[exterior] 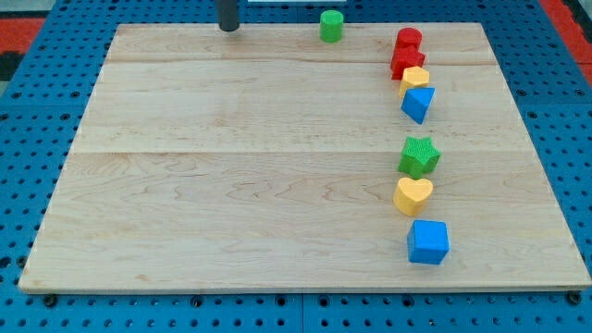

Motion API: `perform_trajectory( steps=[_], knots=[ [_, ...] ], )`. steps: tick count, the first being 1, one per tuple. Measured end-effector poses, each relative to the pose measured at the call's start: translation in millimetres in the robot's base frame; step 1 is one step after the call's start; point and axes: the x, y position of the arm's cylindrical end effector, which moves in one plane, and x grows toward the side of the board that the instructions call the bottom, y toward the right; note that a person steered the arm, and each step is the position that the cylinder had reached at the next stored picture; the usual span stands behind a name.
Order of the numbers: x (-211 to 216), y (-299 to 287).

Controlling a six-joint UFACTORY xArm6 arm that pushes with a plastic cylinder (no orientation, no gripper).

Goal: Nudge green circle up a bit

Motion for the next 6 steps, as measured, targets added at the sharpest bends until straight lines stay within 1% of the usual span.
perform_trajectory(
  steps=[1, 2, 3, 4, 5, 6],
  knots=[
    [3, 92],
    [5, 110],
    [51, 118],
    [90, 138],
    [25, 157],
    [3, 179]
  ],
)
